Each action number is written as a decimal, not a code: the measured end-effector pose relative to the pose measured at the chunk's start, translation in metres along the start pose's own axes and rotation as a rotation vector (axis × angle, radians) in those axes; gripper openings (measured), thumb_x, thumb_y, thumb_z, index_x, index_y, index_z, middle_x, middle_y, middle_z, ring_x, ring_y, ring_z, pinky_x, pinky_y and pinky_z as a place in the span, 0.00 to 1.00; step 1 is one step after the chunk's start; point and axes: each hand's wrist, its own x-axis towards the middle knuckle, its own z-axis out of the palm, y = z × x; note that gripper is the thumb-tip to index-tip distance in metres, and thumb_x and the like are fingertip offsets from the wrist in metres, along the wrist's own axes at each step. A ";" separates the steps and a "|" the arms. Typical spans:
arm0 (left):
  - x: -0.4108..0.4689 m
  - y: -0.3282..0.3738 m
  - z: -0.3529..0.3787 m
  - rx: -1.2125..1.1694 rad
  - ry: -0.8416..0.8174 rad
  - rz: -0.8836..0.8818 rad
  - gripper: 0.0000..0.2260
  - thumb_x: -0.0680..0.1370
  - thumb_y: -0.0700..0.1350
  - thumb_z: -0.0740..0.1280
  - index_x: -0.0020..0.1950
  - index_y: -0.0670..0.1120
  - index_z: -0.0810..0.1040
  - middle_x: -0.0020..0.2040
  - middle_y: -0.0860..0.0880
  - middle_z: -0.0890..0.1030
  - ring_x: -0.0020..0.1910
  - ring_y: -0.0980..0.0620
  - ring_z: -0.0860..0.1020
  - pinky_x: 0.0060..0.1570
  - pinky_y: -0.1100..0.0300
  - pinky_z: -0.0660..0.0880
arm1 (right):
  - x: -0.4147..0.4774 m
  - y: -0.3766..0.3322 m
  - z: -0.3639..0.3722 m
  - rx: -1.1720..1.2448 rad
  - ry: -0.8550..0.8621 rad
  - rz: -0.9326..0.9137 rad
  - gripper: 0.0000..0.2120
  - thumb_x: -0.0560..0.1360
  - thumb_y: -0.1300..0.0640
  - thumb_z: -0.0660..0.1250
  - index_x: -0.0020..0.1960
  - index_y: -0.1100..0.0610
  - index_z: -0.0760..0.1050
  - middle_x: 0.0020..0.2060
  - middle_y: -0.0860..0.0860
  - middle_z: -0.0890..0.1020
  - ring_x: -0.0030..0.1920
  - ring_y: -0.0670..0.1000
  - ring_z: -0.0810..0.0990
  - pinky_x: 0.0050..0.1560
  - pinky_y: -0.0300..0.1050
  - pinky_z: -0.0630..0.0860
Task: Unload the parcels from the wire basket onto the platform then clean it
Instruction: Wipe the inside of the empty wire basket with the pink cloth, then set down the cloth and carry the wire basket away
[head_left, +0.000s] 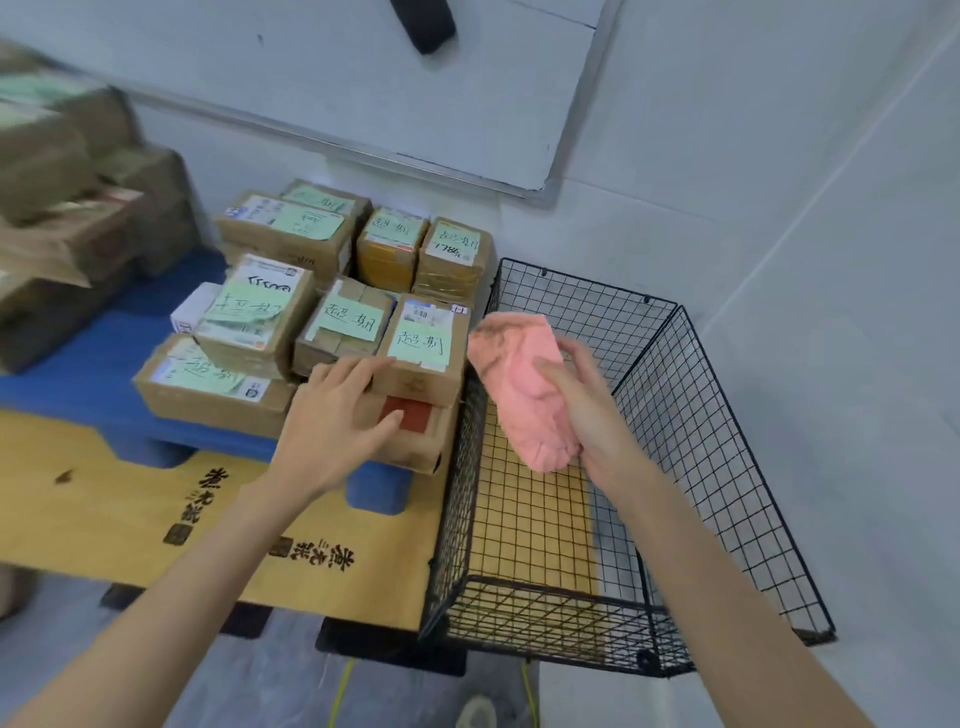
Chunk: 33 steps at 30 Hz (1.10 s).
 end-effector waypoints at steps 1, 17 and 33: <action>-0.003 -0.007 -0.006 0.023 0.004 0.002 0.28 0.73 0.62 0.59 0.71 0.54 0.70 0.64 0.52 0.76 0.57 0.47 0.71 0.55 0.45 0.72 | -0.003 -0.001 0.008 -0.004 -0.021 -0.009 0.11 0.80 0.56 0.65 0.60 0.45 0.72 0.57 0.49 0.80 0.56 0.54 0.81 0.48 0.51 0.81; -0.075 -0.112 -0.081 0.260 0.102 -0.208 0.26 0.73 0.61 0.61 0.70 0.54 0.71 0.64 0.50 0.76 0.59 0.45 0.71 0.51 0.50 0.69 | -0.026 0.079 0.200 -0.496 -0.432 -0.011 0.12 0.76 0.60 0.65 0.57 0.49 0.70 0.51 0.40 0.76 0.58 0.47 0.76 0.57 0.53 0.78; -0.116 -0.132 -0.068 0.282 -0.005 -0.294 0.32 0.72 0.64 0.54 0.71 0.52 0.72 0.67 0.52 0.76 0.63 0.47 0.71 0.59 0.51 0.68 | -0.013 0.120 0.227 -0.820 -0.501 -0.097 0.20 0.81 0.51 0.62 0.72 0.49 0.66 0.71 0.47 0.69 0.71 0.50 0.68 0.69 0.52 0.68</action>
